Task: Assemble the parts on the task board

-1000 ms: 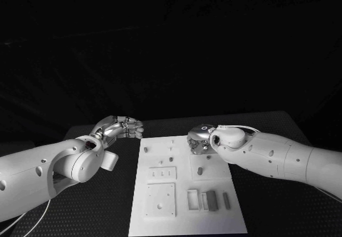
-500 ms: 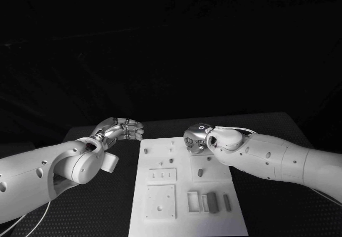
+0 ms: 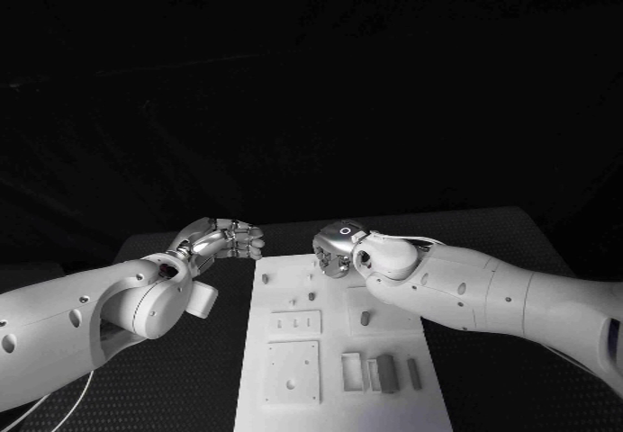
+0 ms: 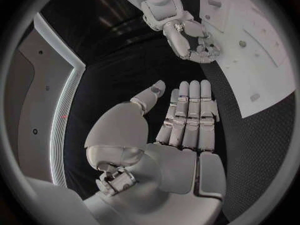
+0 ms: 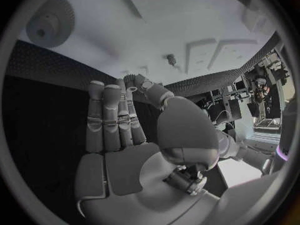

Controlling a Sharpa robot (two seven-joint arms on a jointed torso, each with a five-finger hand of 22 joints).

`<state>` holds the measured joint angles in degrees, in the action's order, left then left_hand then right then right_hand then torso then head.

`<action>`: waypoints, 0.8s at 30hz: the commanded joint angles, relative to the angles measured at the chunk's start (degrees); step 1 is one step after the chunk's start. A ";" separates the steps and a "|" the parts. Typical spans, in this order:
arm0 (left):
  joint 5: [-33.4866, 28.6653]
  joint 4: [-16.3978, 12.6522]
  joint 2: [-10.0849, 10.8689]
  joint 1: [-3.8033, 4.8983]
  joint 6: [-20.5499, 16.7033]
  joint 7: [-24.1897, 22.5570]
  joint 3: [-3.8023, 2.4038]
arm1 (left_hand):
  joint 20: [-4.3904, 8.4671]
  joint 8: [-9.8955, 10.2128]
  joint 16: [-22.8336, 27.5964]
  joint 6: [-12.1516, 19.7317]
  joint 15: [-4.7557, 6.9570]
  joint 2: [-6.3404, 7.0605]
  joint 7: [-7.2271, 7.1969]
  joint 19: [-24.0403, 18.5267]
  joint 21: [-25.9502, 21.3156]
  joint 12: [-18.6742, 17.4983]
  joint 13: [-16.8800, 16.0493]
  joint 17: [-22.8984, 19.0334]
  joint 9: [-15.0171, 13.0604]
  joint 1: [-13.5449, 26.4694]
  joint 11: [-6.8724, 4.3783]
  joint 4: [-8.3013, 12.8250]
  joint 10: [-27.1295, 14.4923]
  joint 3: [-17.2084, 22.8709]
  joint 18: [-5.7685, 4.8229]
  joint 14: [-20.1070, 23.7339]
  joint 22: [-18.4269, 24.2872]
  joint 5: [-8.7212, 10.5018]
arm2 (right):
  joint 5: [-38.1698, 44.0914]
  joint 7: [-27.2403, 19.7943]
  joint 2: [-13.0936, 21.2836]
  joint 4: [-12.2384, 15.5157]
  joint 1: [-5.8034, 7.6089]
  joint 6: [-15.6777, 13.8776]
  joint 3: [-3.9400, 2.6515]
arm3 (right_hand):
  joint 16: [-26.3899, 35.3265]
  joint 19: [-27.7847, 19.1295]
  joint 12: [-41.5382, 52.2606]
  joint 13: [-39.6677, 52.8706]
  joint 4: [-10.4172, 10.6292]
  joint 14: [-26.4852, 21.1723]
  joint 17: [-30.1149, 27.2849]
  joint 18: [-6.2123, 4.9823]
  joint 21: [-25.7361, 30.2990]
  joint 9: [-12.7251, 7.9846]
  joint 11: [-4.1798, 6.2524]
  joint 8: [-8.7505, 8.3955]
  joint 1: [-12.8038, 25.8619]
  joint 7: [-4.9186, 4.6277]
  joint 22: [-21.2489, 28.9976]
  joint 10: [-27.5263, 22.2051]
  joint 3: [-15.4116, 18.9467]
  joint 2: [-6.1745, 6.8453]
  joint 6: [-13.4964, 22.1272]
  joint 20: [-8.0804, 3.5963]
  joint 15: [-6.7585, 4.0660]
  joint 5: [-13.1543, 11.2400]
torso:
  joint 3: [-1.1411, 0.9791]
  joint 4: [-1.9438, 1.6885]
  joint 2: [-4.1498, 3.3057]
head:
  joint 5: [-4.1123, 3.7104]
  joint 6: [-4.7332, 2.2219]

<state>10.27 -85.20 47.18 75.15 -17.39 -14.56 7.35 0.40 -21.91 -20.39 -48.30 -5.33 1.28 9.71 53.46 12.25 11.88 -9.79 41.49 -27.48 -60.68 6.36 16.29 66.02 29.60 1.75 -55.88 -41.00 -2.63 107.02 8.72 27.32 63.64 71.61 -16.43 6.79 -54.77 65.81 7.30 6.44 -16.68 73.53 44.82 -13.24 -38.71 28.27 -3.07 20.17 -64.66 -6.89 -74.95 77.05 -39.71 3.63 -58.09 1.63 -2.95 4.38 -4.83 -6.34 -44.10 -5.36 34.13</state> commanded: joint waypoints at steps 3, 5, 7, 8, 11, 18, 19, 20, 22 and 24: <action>-0.24 0.15 -0.47 0.09 0.11 -0.38 -0.06 | -0.18 0.40 0.42 -0.28 -0.15 0.26 0.07 0.19 -0.31 -0.31 -0.09 0.11 0.09 0.37 0.02 -0.11 0.24 -0.12 0.22 -0.35 -0.07 -0.25 | 6.45 0.82 -2.16 -1.96 -0.08 -2.54 0.09 | -0.48 0.01 0.08 1.32 0.07 -0.05 0.05 -1.76 -0.46 0.66 0.30 0.24 -0.48 0.65 -1.48 0.69 -0.60 0.06 -1.20 -0.53 -0.56 0.23 | -0.09 -1.19 -0.09 | -0.04 -0.34; -0.24 0.26 -0.59 0.09 0.17 -0.35 -0.06 | -0.18 0.41 0.43 -0.28 -0.15 0.27 0.07 0.19 -0.32 -0.33 -0.09 0.12 0.09 0.38 0.02 -0.11 0.24 -0.12 0.22 -0.34 -0.07 -0.25 | 7.39 0.93 -2.65 -2.30 -0.21 -2.72 0.20 | -0.53 -0.01 0.08 1.33 0.07 -0.04 0.04 -1.76 -0.53 0.68 0.31 0.25 -0.49 0.66 -1.48 0.71 -0.63 0.12 -1.23 -0.55 -0.57 0.23 | -0.07 -1.31 -0.09 | 0.00 -0.34; -0.24 0.34 -0.65 0.09 0.22 -0.24 -0.06 | -0.19 0.43 0.45 -0.28 -0.16 0.28 0.08 0.18 -0.33 -0.36 -0.09 0.13 0.10 0.39 0.03 -0.12 0.25 -0.13 0.21 -0.34 -0.07 -0.25 | 8.36 1.00 -2.95 -2.43 -0.34 -2.76 0.27 | -0.61 -0.02 0.08 1.36 0.08 -0.03 0.04 -1.76 -0.64 0.71 0.32 0.25 -0.51 0.68 -1.47 0.76 -0.66 0.19 -1.28 -0.56 -0.58 0.23 | -0.07 -1.29 -0.08 | 0.07 -0.28; -0.24 0.34 -0.65 0.09 0.22 -0.23 -0.06 | -0.19 0.43 0.45 -0.27 -0.16 0.28 0.08 0.18 -0.33 -0.36 -0.09 0.13 0.10 0.39 0.03 -0.12 0.24 -0.13 0.21 -0.34 -0.07 -0.25 | 8.50 1.03 -2.98 -2.45 -0.35 -2.79 0.28 | -0.63 -0.03 0.08 1.37 0.09 -0.03 0.04 -1.76 -0.67 0.72 0.33 0.26 -0.52 0.68 -1.47 0.78 -0.68 0.21 -1.30 -0.57 -0.58 0.23 | -0.06 -1.31 -0.08 | 0.09 -0.26; -0.24 0.43 -0.67 0.09 0.22 -0.16 -0.06 | -0.18 0.48 0.52 -0.27 -0.16 0.26 0.08 0.17 -0.36 -0.44 -0.09 0.16 0.11 0.28 0.03 -0.06 0.26 -0.08 0.22 -0.32 -0.08 -0.25 | 10.13 1.50 -3.41 -2.54 -0.40 -3.22 0.43 | -0.90 -0.02 0.10 1.46 0.10 0.04 0.04 -1.76 -1.02 0.82 0.39 0.29 -0.54 0.74 -1.47 0.95 -0.75 0.43 -1.46 -0.62 -0.63 0.22 | 0.00 -1.44 -0.12 | 0.13 -0.26; -0.24 0.28 -0.71 0.09 0.25 -0.12 -0.06 | -0.19 0.53 0.56 -0.27 -0.17 0.29 0.09 0.16 -0.38 -0.51 -0.10 0.19 0.12 0.24 0.04 -0.03 0.27 -0.07 0.22 -0.31 -0.09 -0.24 | 12.66 2.21 -3.78 -2.72 -0.40 -3.58 1.65 | -1.34 0.00 0.12 1.59 0.12 0.14 0.04 -1.76 -1.56 0.96 0.48 0.33 -0.52 0.84 -1.46 1.23 -0.86 0.73 -1.74 -0.72 -0.72 0.22 | -0.03 -1.34 -0.25 | 0.37 -0.46; -0.24 0.31 -0.72 0.10 0.27 -0.12 -0.06 | -0.19 0.53 0.57 -0.27 -0.18 0.29 0.09 0.16 -0.38 -0.51 -0.10 0.19 0.12 0.24 0.04 -0.03 0.27 -0.08 0.22 -0.31 -0.09 -0.24 | 12.95 2.21 -3.87 -2.88 -0.41 -3.62 1.78 | -1.36 0.00 0.12 1.60 0.13 0.14 0.04 -1.76 -1.60 0.97 0.49 0.33 -0.51 0.84 -1.46 1.25 -0.86 0.76 -1.76 -0.73 -0.72 0.22 | -0.07 -1.33 -0.28 | 0.38 -0.49; -0.24 0.33 -0.76 0.10 0.27 -0.14 -0.06 | -0.19 0.54 0.58 -0.27 -0.18 0.30 0.10 0.16 -0.39 -0.53 -0.10 0.20 0.13 0.24 0.04 -0.03 0.28 -0.08 0.22 -0.31 -0.10 -0.24 | 12.97 2.14 -3.90 -3.00 -0.42 -3.58 1.91 | -1.39 0.00 0.12 1.61 0.13 0.15 0.04 -1.76 -1.63 0.97 0.49 0.33 -0.51 0.85 -1.46 1.26 -0.87 0.77 -1.78 -0.73 -0.73 0.22 | -0.08 -1.34 -0.31 | 0.38 -0.55; -0.24 0.29 -0.71 0.11 0.24 -0.10 -0.06 | -0.20 0.55 0.59 -0.27 -0.18 0.31 0.10 0.15 -0.40 -0.54 -0.10 0.21 0.13 0.23 0.05 -0.03 0.28 -0.08 0.22 -0.31 -0.10 -0.24 | 12.97 2.10 -3.98 -3.19 -0.42 -3.58 2.08 | -1.44 -0.02 0.12 1.62 0.12 0.15 0.03 -1.76 -1.69 0.99 0.50 0.33 -0.51 0.86 -1.45 1.28 -0.90 0.80 -1.79 -0.75 -0.74 0.22 | -0.18 -1.30 -0.32 | 0.44 -0.53; -0.24 0.28 -0.69 0.11 0.25 -0.06 -0.06 | -0.20 0.56 0.60 -0.28 -0.19 0.32 0.10 0.15 -0.40 -0.56 -0.10 0.22 0.13 0.23 0.05 -0.03 0.28 -0.09 0.21 -0.31 -0.10 -0.24 | 13.08 2.12 -4.07 -3.40 -0.44 -3.95 2.19 | -1.46 -0.02 0.11 1.63 0.12 0.15 0.03 -1.76 -1.72 0.99 0.50 0.32 -0.51 0.87 -1.45 1.29 -0.91 0.82 -1.80 -0.75 -0.74 0.23 | -0.22 -1.31 -0.35 | 0.50 -0.50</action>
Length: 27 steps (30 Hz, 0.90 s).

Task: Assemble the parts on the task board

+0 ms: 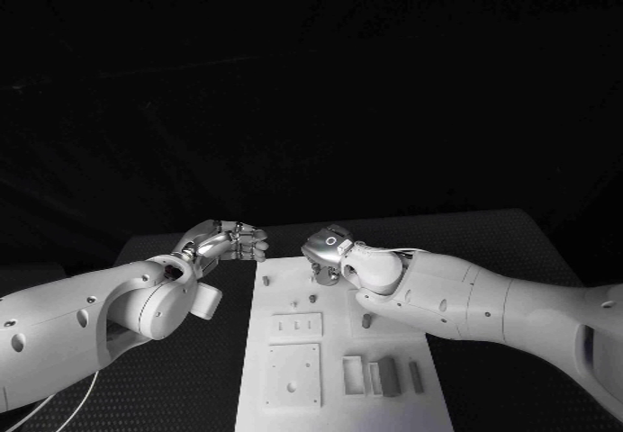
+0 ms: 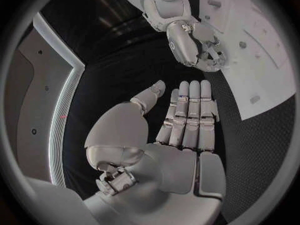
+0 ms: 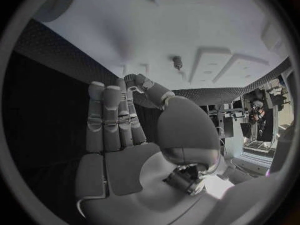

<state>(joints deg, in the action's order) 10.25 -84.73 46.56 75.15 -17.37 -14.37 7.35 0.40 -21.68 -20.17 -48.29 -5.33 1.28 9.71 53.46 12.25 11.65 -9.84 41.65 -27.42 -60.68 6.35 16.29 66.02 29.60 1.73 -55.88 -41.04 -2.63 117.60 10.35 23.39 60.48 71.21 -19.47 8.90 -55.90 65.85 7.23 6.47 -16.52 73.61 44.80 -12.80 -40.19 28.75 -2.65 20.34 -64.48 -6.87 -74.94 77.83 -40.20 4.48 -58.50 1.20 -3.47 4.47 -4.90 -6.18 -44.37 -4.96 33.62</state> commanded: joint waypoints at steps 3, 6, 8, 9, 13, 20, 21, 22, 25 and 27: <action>-0.22 -0.17 -0.13 0.10 0.23 -0.22 -0.06 | -0.21 0.35 0.41 -0.28 -0.20 0.35 0.11 0.14 -0.41 -0.37 -0.05 0.07 0.08 0.23 0.06 -0.02 0.28 -0.10 0.23 -0.30 -0.06 -0.24 | 1.91 0.18 -0.27 -0.73 -0.06 -0.76 0.09 | -0.37 -0.10 0.17 1.60 -0.05 0.05 0.04 -2.20 -0.29 0.52 0.09 0.15 -0.70 0.85 -1.45 0.51 -0.43 0.03 -1.41 -0.33 -0.21 0.13 | -0.15 -1.47 -0.09 | 0.15 0.06; -0.22 -0.22 -0.17 0.12 0.32 -0.19 -0.07 | -0.22 0.38 0.43 -0.27 -0.21 0.37 0.12 0.14 -0.42 -0.41 -0.05 0.09 0.09 0.24 0.07 -0.03 0.28 -0.11 0.22 -0.29 -0.07 -0.24 | 1.30 0.14 -0.44 -1.35 -0.06 -0.77 0.09 | -0.40 -0.11 0.17 1.61 -0.03 0.04 0.03 -2.20 -0.33 0.53 0.08 0.14 -0.68 0.85 -1.44 0.52 -0.45 0.05 -1.42 -0.33 -0.21 0.13 | -0.09 -1.50 -0.08 | 0.17 0.08; -0.22 -0.25 -0.20 0.13 0.40 -0.20 -0.07 | -0.23 0.40 0.46 -0.27 -0.22 0.37 0.13 0.13 -0.43 -0.44 -0.05 0.10 0.09 0.26 0.08 -0.04 0.27 -0.13 0.22 -0.28 -0.07 -0.24 | 1.04 0.12 -0.50 -1.53 -0.06 -0.80 0.08 | -0.42 -0.13 0.16 1.62 -0.01 0.04 0.03 -2.20 -0.36 0.53 0.08 0.13 -0.66 0.85 -1.44 0.53 -0.46 0.04 -1.42 -0.33 -0.20 0.13 | -0.08 -1.53 -0.11 | 0.14 0.16; -0.22 -0.22 -0.24 0.13 0.42 -0.19 -0.07 | -0.23 0.41 0.48 -0.26 -0.23 0.38 0.13 0.13 -0.44 -0.46 -0.05 0.11 0.10 0.27 0.09 -0.05 0.27 -0.14 0.21 -0.27 -0.08 -0.24 | 1.01 0.08 -0.54 -1.60 -0.06 -0.81 0.08 | -0.43 -0.13 0.15 1.62 0.00 0.03 0.03 -2.20 -0.37 0.53 0.08 0.12 -0.65 0.84 -1.43 0.53 -0.47 0.04 -1.42 -0.33 -0.20 0.13 | -0.09 -1.51 -0.13 | 0.14 0.18; -0.22 -0.23 -0.22 0.15 0.41 -0.15 -0.07 | -0.25 0.46 0.53 -0.25 -0.25 0.39 0.16 0.11 -0.47 -0.54 -0.05 0.14 0.11 0.31 0.11 -0.07 0.27 -0.17 0.21 -0.26 -0.09 -0.24 | 0.59 -0.18 -0.75 -1.74 -0.06 -0.64 0.08 | -0.44 -0.14 0.15 1.62 0.00 0.03 0.02 -2.20 -0.39 0.54 0.08 0.12 -0.63 0.84 -1.43 0.53 -0.47 0.04 -1.42 -0.33 -0.20 0.13 | -0.15 -1.47 -0.16 | 0.34 0.24; -0.22 -0.22 -0.32 0.17 0.45 -0.16 -0.07 | -0.26 0.49 0.57 -0.25 -0.26 0.39 0.16 0.10 -0.49 -0.58 -0.06 0.16 0.12 0.32 0.11 -0.08 0.28 -0.18 0.21 -0.25 -0.09 -0.24 | 0.38 -0.25 -0.97 -2.35 -0.06 -0.90 0.07 | -0.47 -0.16 0.14 1.63 0.00 0.02 0.02 -2.20 -0.42 0.54 0.08 0.10 -0.61 0.84 -1.43 0.54 -0.48 0.07 -1.42 -0.33 -0.20 0.13 | -0.12 -1.43 -0.25 | 0.46 0.45; -0.22 -0.21 -0.31 0.18 0.45 -0.15 -0.07 | -0.26 0.49 0.57 -0.26 -0.27 0.40 0.16 0.09 -0.49 -0.59 -0.06 0.16 0.12 0.32 0.11 -0.08 0.28 -0.18 0.21 -0.25 -0.09 -0.24 | 0.38 -0.21 -0.97 -2.29 -0.06 -1.08 0.07 | -0.48 -0.17 0.14 1.63 0.01 0.02 0.01 -2.20 -0.43 0.54 0.08 0.10 -0.61 0.84 -1.43 0.54 -0.49 0.07 -1.42 -0.33 -0.20 0.13 | -0.12 -1.45 -0.26 | 0.48 0.47; -0.22 -0.19 -0.31 0.18 0.43 -0.13 -0.07 | -0.26 0.49 0.58 -0.26 -0.27 0.39 0.16 0.09 -0.49 -0.60 -0.06 0.17 0.12 0.33 0.11 -0.08 0.28 -0.18 0.21 -0.25 -0.09 -0.24 | 0.38 -0.25 -0.95 -2.21 -0.06 -1.22 0.07 | -0.48 -0.17 0.14 1.64 0.01 0.02 0.01 -2.20 -0.44 0.55 0.08 0.10 -0.61 0.84 -1.43 0.55 -0.49 0.07 -1.42 -0.33 -0.20 0.13 | -0.11 -1.42 -0.26 | 0.52 0.50; -0.22 -0.01 -0.39 0.18 0.44 -0.11 -0.07 | -0.26 0.50 0.59 -0.26 -0.27 0.39 0.16 0.09 -0.50 -0.62 -0.06 0.18 0.12 0.34 0.12 -0.09 0.28 -0.19 0.21 -0.24 -0.10 -0.24 | 0.36 -0.19 -0.96 -2.10 -0.06 -1.96 0.07 | -0.50 -0.17 0.13 1.64 0.00 0.01 0.01 -2.20 -0.46 0.55 0.08 0.09 -0.60 0.84 -1.42 0.55 -0.50 0.08 -1.43 -0.33 -0.20 0.13 | -0.13 -1.39 -0.25 | 0.56 0.50; -0.22 0.03 -0.42 0.18 0.45 -0.10 -0.07 | -0.27 0.51 0.60 -0.26 -0.27 0.39 0.16 0.09 -0.51 -0.63 -0.06 0.18 0.12 0.34 0.12 -0.09 0.28 -0.19 0.21 -0.24 -0.10 -0.24 | 0.36 -0.05 -0.98 -2.01 -0.06 -2.30 0.06 | -0.52 -0.18 0.14 1.65 0.00 0.01 0.01 -2.20 -0.48 0.56 0.08 0.10 -0.60 0.85 -1.42 0.57 -0.51 0.09 -1.44 -0.34 -0.20 0.13 | -0.14 -1.37 -0.23 | 0.59 0.51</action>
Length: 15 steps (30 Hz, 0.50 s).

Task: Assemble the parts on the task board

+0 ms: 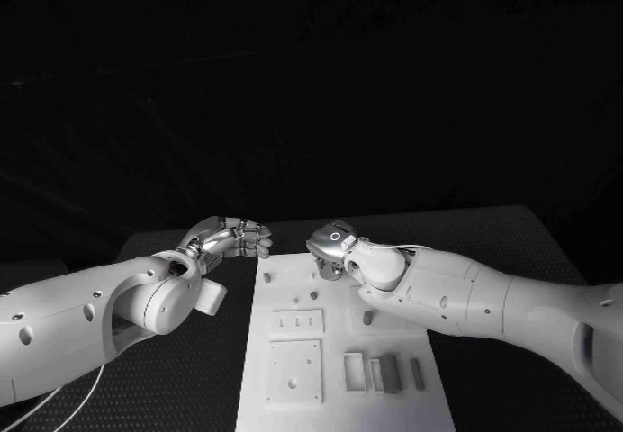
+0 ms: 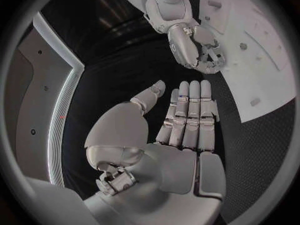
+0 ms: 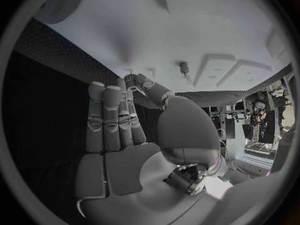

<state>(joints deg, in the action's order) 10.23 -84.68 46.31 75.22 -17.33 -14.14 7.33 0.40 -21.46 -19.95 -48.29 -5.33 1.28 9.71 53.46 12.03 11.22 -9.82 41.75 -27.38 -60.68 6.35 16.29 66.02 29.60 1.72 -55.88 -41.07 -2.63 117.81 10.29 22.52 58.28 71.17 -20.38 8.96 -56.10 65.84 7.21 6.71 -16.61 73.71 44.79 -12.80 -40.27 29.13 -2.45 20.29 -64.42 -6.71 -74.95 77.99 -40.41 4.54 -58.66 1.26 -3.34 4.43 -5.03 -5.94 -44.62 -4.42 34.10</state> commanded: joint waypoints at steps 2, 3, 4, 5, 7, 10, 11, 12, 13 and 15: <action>-0.20 -0.05 -0.17 0.12 0.45 -0.33 -0.06 | -0.27 0.31 0.40 -0.26 -0.28 0.40 0.17 0.08 -0.29 -0.21 -0.08 0.10 0.08 0.36 0.12 -0.10 0.29 -0.21 0.22 -0.24 -0.07 -0.24 | 0.07 -0.08 -0.14 0.24 -0.02 -1.41 -0.01 | -0.37 -0.16 0.16 1.43 0.09 -0.08 0.02 -2.20 -0.47 0.20 -0.10 0.16 -0.66 0.71 -1.42 0.45 -0.32 0.04 -1.32 -0.41 -0.35 0.17 | 0.01 -1.57 0.02 | 0.12 0.07; -0.20 -0.06 -0.20 0.12 0.42 -0.34 -0.06 | -0.27 0.31 0.41 -0.26 -0.28 0.40 0.17 0.08 -0.29 -0.22 -0.08 0.10 0.08 0.36 0.12 -0.10 0.29 -0.21 0.22 -0.24 -0.07 -0.24 | 0.01 -0.08 -0.21 0.24 -0.02 -1.50 -0.01 | -0.39 -0.16 0.16 1.43 0.09 -0.08 0.02 -2.20 -0.48 0.20 -0.10 0.16 -0.66 0.71 -1.42 0.46 -0.32 0.05 -1.33 -0.41 -0.35 0.17 | 0.00 -1.58 0.00 | 0.14 0.09; -0.20 -0.06 -0.22 0.12 0.41 -0.33 -0.06 | -0.28 0.31 0.41 -0.26 -0.28 0.41 0.17 0.08 -0.29 -0.23 -0.08 0.10 0.08 0.36 0.12 -0.10 0.29 -0.21 0.22 -0.24 -0.07 -0.24 | 0.00 -0.10 -0.28 0.21 -0.02 -1.48 -0.01 | -0.41 -0.16 0.16 1.44 0.08 -0.07 0.01 -2.20 -0.51 0.21 -0.09 0.16 -0.67 0.72 -1.42 0.48 -0.33 0.05 -1.35 -0.42 -0.36 0.18 | 0.00 -1.59 -0.01 | 0.15 0.10; -0.20 -0.04 -0.24 0.12 0.43 -0.33 -0.06 | -0.28 0.31 0.42 -0.26 -0.28 0.41 0.17 0.08 -0.29 -0.23 -0.08 0.10 0.08 0.36 0.12 -0.10 0.29 -0.21 0.22 -0.24 -0.07 -0.24 | -0.04 -0.14 -0.36 0.17 -0.02 -1.46 -0.01 | -0.42 -0.16 0.16 1.45 0.08 -0.07 0.01 -2.20 -0.52 0.21 -0.09 0.16 -0.67 0.72 -1.42 0.48 -0.34 0.06 -1.35 -0.42 -0.36 0.18 | -0.01 -1.61 -0.03 | 0.16 0.09; -0.20 -0.02 -0.29 0.12 0.42 -0.31 -0.06 | -0.28 0.32 0.43 -0.26 -0.28 0.42 0.17 0.07 -0.30 -0.24 -0.08 0.11 0.08 0.37 0.12 -0.10 0.29 -0.22 0.22 -0.24 -0.07 -0.24 | -0.28 -0.25 -0.56 0.02 -0.02 -1.42 -0.01 | -0.45 -0.16 0.16 1.45 0.08 -0.07 0.01 -2.20 -0.55 0.22 -0.08 0.16 -0.67 0.73 -1.42 0.50 -0.35 0.06 -1.37 -0.43 -0.37 0.18 | -0.02 -1.62 -0.04 | 0.18 0.10; -0.20 -0.04 -0.32 0.14 0.41 -0.32 -0.06 | -0.28 0.33 0.44 -0.26 -0.28 0.43 0.17 0.07 -0.31 -0.27 -0.08 0.12 0.08 0.37 0.13 -0.10 0.30 -0.23 0.22 -0.23 -0.08 -0.24 | -0.33 -0.31 -0.84 -0.13 -0.02 -1.45 -0.01 | -0.47 -0.16 0.16 1.46 0.07 -0.07 0.01 -2.20 -0.59 0.23 -0.08 0.15 -0.67 0.73 -1.42 0.51 -0.36 0.08 -1.37 -0.44 -0.38 0.18 | 0.00 -1.63 -0.01 | 0.20 0.12; -0.20 -0.06 -0.32 0.16 0.39 -0.31 -0.06 | -0.28 0.34 0.44 -0.26 -0.28 0.43 0.17 0.07 -0.31 -0.27 -0.08 0.12 0.08 0.37 0.13 -0.10 0.30 -0.23 0.22 -0.23 -0.08 -0.24 | -0.33 -0.32 -0.90 -0.18 -0.03 -1.43 -0.01 | -0.48 -0.16 0.16 1.46 0.07 -0.07 0.01 -2.20 -0.59 0.23 -0.07 0.15 -0.67 0.73 -1.42 0.51 -0.36 0.08 -1.37 -0.44 -0.38 0.18 | 0.00 -1.65 -0.03 | 0.22 0.12; -0.20 -0.07 -0.33 0.16 0.42 -0.31 -0.06 | -0.28 0.34 0.45 -0.27 -0.28 0.43 0.17 0.07 -0.31 -0.27 -0.08 0.13 0.08 0.37 0.13 -0.09 0.30 -0.23 0.22 -0.23 -0.08 -0.24 | -0.33 -0.34 -1.00 -0.29 -0.03 -1.48 -0.01 | -0.48 -0.16 0.16 1.46 0.07 -0.07 0.01 -2.20 -0.59 0.23 -0.07 0.15 -0.67 0.73 -1.42 0.51 -0.36 0.08 -1.38 -0.44 -0.38 0.18 | -0.01 -1.65 -0.05 | 0.25 0.13; -0.20 -0.07 -0.35 0.18 0.42 -0.31 -0.06 | -0.28 0.34 0.45 -0.27 -0.28 0.44 0.17 0.07 -0.31 -0.28 -0.09 0.13 0.08 0.36 0.13 -0.09 0.30 -0.23 0.22 -0.23 -0.08 -0.24 | -0.36 -0.41 -1.13 -0.47 -0.03 -1.52 -0.01 | -0.49 -0.16 0.16 1.47 0.07 -0.07 0.01 -2.20 -0.60 0.23 -0.07 0.15 -0.67 0.73 -1.42 0.51 -0.36 0.08 -1.38 -0.44 -0.38 0.18 | -0.01 -1.67 -0.06 | 0.27 0.13; -0.20 -0.07 -0.38 0.20 0.40 -0.31 -0.06 | -0.28 0.35 0.46 -0.27 -0.29 0.44 0.18 0.06 -0.32 -0.29 -0.09 0.14 0.08 0.36 0.13 -0.09 0.30 -0.23 0.22 -0.23 -0.08 -0.24 | -0.55 -0.53 -1.38 -0.83 -0.04 -1.63 -0.01 | -0.49 -0.16 0.15 1.47 0.07 -0.07 0.01 -2.20 -0.61 0.23 -0.07 0.15 -0.67 0.73 -1.41 0.51 -0.37 0.08 -1.38 -0.44 -0.38 0.18 | -0.02 -1.67 -0.08 | 0.28 0.14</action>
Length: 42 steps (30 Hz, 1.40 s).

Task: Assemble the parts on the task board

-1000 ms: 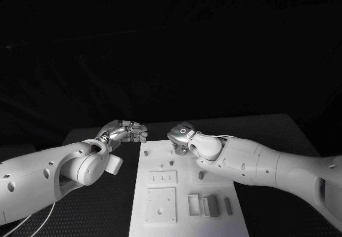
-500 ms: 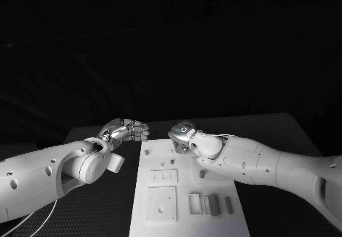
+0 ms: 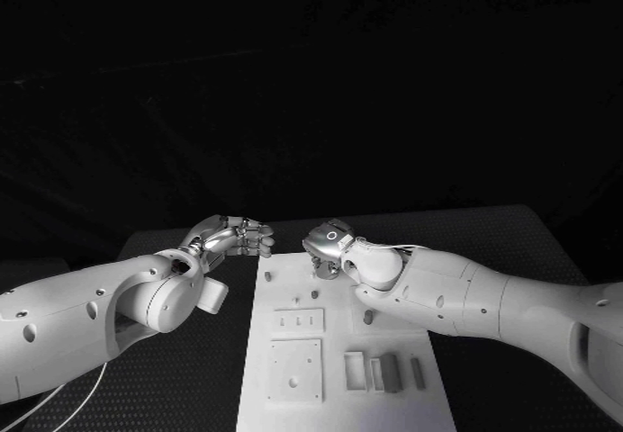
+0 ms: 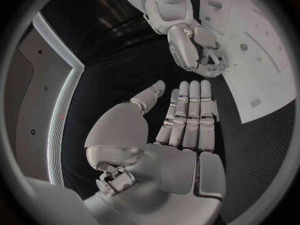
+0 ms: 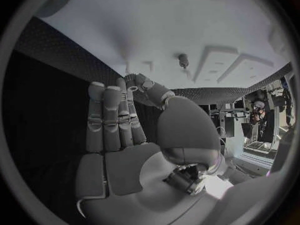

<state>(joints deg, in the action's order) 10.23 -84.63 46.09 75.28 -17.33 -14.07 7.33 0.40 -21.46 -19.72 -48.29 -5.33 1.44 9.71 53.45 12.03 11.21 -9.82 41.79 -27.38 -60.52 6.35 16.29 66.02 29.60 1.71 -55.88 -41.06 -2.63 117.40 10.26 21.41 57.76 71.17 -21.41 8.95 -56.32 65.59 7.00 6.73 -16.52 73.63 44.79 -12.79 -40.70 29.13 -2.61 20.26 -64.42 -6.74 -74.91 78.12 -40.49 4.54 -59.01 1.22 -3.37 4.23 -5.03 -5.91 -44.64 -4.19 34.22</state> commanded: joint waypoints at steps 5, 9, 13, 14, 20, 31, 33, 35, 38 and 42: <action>-0.19 -0.20 -0.21 0.26 0.39 -0.32 -0.07 | -0.28 0.36 0.25 -0.27 -0.28 0.27 0.18 0.06 -0.33 -0.30 -0.10 0.10 0.09 0.18 0.13 -0.08 0.31 -0.22 0.23 -0.22 -0.09 -0.24 | -0.28 -0.79 -0.71 -1.09 -0.05 -0.38 0.00 | -0.29 0.07 0.36 1.46 0.00 0.01 0.00 -2.21 -0.20 0.24 0.09 0.17 -0.66 0.76 -1.45 0.38 -0.30 0.08 -1.02 -0.39 -0.36 0.38 | -0.02 -1.72 -0.11 | 0.13 0.03; -0.19 -0.17 -0.27 0.39 0.42 -0.29 -0.07 | -0.29 0.37 0.27 -0.28 -0.28 0.29 0.18 0.04 -0.34 -0.33 -0.10 0.11 0.09 0.18 0.13 -0.07 0.31 -0.23 0.23 -0.22 -0.10 -0.24 | -0.61 -1.08 -0.77 -1.56 -0.06 -0.26 0.00 | -0.31 0.07 0.35 1.46 0.00 0.01 0.00 -2.21 -0.23 0.24 0.09 0.17 -0.65 0.76 -1.45 0.39 -0.30 0.09 -1.03 -0.40 -0.36 0.37 | -0.02 -1.71 -0.11 | 0.16 0.07; -0.19 -0.22 -0.22 0.51 0.36 -0.28 -0.07 | -0.29 0.39 0.30 -0.28 -0.29 0.32 0.18 0.03 -0.36 -0.36 -0.10 0.13 0.09 0.17 0.13 -0.07 0.32 -0.24 0.23 -0.21 -0.10 -0.24 | -0.95 -1.36 -0.75 -1.62 -0.06 -0.23 0.00 | -0.33 0.06 0.34 1.47 0.00 0.00 -0.01 -2.21 -0.25 0.25 0.09 0.16 -0.65 0.76 -1.44 0.39 -0.31 0.10 -1.03 -0.40 -0.37 0.37 | -0.02 -1.56 -0.15 | 0.36 0.20; -0.19 -0.22 -0.22 0.53 0.37 -0.27 -0.07 | -0.29 0.39 0.30 -0.28 -0.29 0.31 0.18 0.03 -0.36 -0.37 -0.10 0.13 0.09 0.17 0.13 -0.07 0.32 -0.24 0.23 -0.21 -0.10 -0.24 | -1.11 -1.48 -0.80 -1.66 -0.06 -0.17 0.00 | -0.34 0.06 0.34 1.47 0.00 0.00 -0.01 -2.21 -0.26 0.25 0.09 0.16 -0.65 0.76 -1.44 0.39 -0.31 0.10 -1.03 -0.40 -0.37 0.37 | -0.03 -1.56 -0.16 | 0.36 0.22; -0.19 -0.27 -0.28 0.60 0.42 -0.23 -0.07 | -0.30 0.42 0.33 -0.28 -0.29 0.33 0.19 0.03 -0.37 -0.41 -0.11 0.15 0.10 0.18 0.14 -0.07 0.33 -0.25 0.23 -0.21 -0.11 -0.24 | -1.59 -1.94 -1.26 -2.22 -0.10 -0.28 0.00 | -0.37 0.03 0.31 1.48 0.01 -0.04 -0.03 -2.21 -0.31 0.25 0.09 0.12 -0.63 0.75 -1.43 0.38 -0.34 0.11 -1.00 -0.40 -0.36 0.38 | -0.01 -1.64 -0.13 | 0.47 0.38; -0.19 -0.10 -0.53 0.61 0.46 -0.18 -0.07 | -0.31 0.46 0.39 -0.27 -0.31 0.36 0.21 0.01 -0.40 -0.48 -0.11 0.19 0.11 0.18 0.15 -0.07 0.33 -0.26 0.23 -0.19 -0.12 -0.24 | -2.83 -2.68 -1.90 -3.29 -0.12 -0.63 0.01 | -0.34 -0.42 -0.08 1.48 0.03 -0.52 -0.33 -2.21 -0.48 0.27 -0.11 -0.23 -0.50 0.58 -1.36 -0.04 -0.58 0.03 -0.61 -0.31 -0.17 0.38 | 0.04 -1.57 -0.19 | 0.65 0.43; -0.19 -0.10 -0.56 0.61 0.50 -0.17 -0.07 | -0.31 0.48 0.40 -0.27 -0.31 0.37 0.21 0.01 -0.41 -0.50 -0.11 0.20 0.11 0.18 0.15 -0.07 0.33 -0.27 0.23 -0.18 -0.12 -0.24 | -2.88 -2.75 -1.93 -3.48 -0.12 -0.55 0.01 | -0.34 -0.43 -0.09 1.48 0.03 -0.54 -0.34 -2.21 -0.49 0.27 -0.11 -0.24 -0.50 0.58 -1.36 -0.04 -0.58 0.04 -0.60 -0.31 -0.17 0.37 | 0.05 -1.56 -0.19 | 0.64 0.40; -0.19 -0.11 -0.56 0.61 0.49 -0.22 -0.07 | -0.31 0.48 0.41 -0.27 -0.31 0.37 0.22 0.00 -0.42 -0.51 -0.11 0.21 0.11 0.18 0.16 -0.07 0.33 -0.27 0.23 -0.18 -0.12 -0.24 | -3.02 -2.86 -2.01 -3.69 -0.12 -0.31 0.01 | -0.34 -0.44 -0.10 1.48 0.03 -0.54 -0.35 -2.21 -0.50 0.28 -0.12 -0.25 -0.50 0.57 -1.36 -0.05 -0.59 0.04 -0.59 -0.31 -0.17 0.37 | 0.07 -1.56 -0.20 | 0.62 0.39; -0.19 -0.21 -0.53 0.61 0.52 -0.26 -0.07 | -0.32 0.50 0.43 -0.27 -0.31 0.36 0.22 0.00 -0.43 -0.54 -0.12 0.22 0.11 0.17 0.16 -0.08 0.34 -0.27 0.23 -0.18 -0.12 -0.24 | -3.23 -3.01 -2.12 -3.85 -0.17 0.20 0.01 | -0.34 -0.49 -0.13 1.49 0.01 -0.59 -0.39 -2.21 -0.52 0.28 -0.13 -0.28 -0.49 0.56 -1.36 -0.08 -0.59 0.08 -0.56 -0.30 -0.15 0.37 | 0.08 -1.58 -0.21 | 0.50 0.36; -0.19 -0.11 -0.58 0.62 0.50 -0.23 -0.07 | -0.32 0.51 0.45 -0.27 -0.32 0.35 0.22 -0.01 -0.43 -0.56 -0.12 0.23 0.11 0.17 0.16 -0.08 0.34 -0.26 0.23 -0.18 -0.13 -0.24 | -3.27 -2.99 -2.20 -3.91 -0.20 0.93 0.01 | -0.33 -0.59 -0.21 1.50 0.01 -0.69 -0.46 -2.21 -0.55 0.29 -0.17 -0.35 -0.49 0.53 -1.35 -0.16 -0.63 0.11 -0.48 -0.27 -0.12 0.37 | 0.06 -1.56 -0.25 | 0.40 0.31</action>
<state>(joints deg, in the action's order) 10.23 -84.67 45.65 75.80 -17.32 -13.90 7.32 0.40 -21.25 -19.50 -48.29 -5.33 1.51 9.71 53.46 11.80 10.99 -9.85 41.94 -27.34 -60.45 6.35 16.29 66.02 29.60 1.71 -55.88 -41.13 -2.63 114.30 7.92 19.30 53.90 71.00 -21.51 8.95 -56.34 65.14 7.01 6.73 -16.69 73.09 44.40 -12.78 -40.96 29.14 -2.54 19.83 -64.42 -6.65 -74.92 78.09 -40.68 4.54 -59.09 1.21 -3.36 4.25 -4.96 -6.08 -44.85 -3.70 34.54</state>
